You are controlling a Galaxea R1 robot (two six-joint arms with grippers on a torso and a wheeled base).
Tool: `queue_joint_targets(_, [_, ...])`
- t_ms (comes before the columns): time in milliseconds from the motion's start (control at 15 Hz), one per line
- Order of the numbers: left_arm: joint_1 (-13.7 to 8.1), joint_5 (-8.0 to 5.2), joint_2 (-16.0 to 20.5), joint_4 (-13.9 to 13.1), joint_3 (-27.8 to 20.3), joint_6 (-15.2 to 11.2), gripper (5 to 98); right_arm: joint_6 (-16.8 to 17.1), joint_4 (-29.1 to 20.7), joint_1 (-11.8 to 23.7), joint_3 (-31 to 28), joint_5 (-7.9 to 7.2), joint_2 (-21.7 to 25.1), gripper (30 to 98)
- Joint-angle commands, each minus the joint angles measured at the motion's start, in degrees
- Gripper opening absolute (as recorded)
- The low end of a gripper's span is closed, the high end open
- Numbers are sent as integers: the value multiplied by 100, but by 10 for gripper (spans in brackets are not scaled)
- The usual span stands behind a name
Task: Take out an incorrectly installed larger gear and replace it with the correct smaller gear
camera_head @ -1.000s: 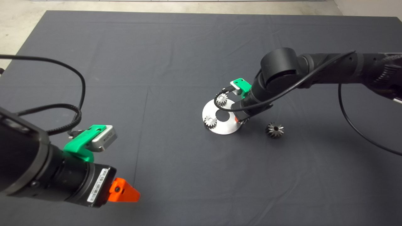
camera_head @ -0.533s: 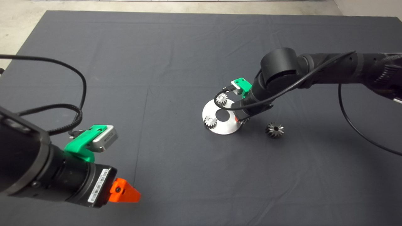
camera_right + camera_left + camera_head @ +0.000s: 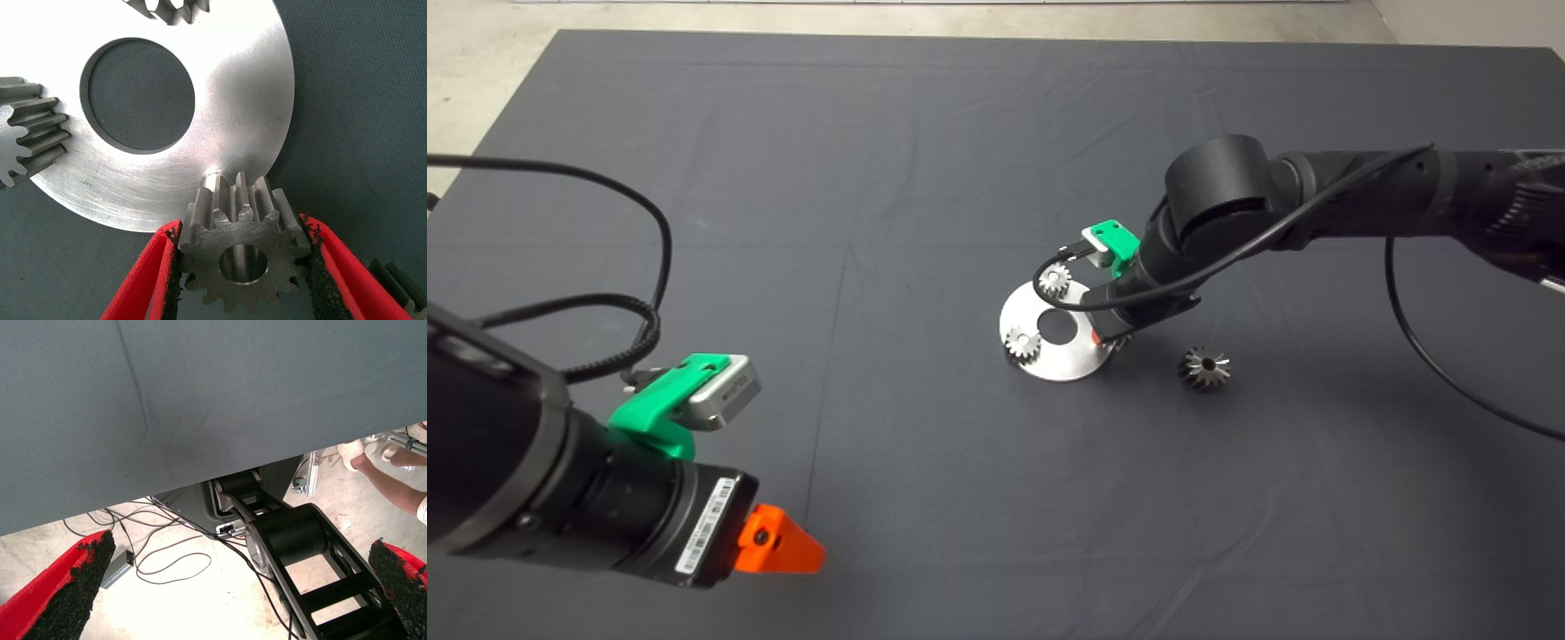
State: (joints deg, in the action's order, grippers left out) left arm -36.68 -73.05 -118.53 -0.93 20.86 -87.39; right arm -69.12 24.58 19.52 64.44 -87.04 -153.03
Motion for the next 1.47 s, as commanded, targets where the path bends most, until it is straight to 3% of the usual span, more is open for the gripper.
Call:
queue_joint_targets(0, [-32,1,1,-100,-66,-6,981,-66,188,140,-83,20,14,412])
queue_joint_targets(600, [-32,1,0,-100,-66,-14,981,-137,188,140,-144,38,-22,413])
queue_joint_targets(867, [-32,1,1,-100,-66,-6,981,-137,179,140,-179,161,-30,412])
queue_joint_targets(1400, [-32,1,9,-101,-68,-6,981,-119,205,114,-170,152,31,413])
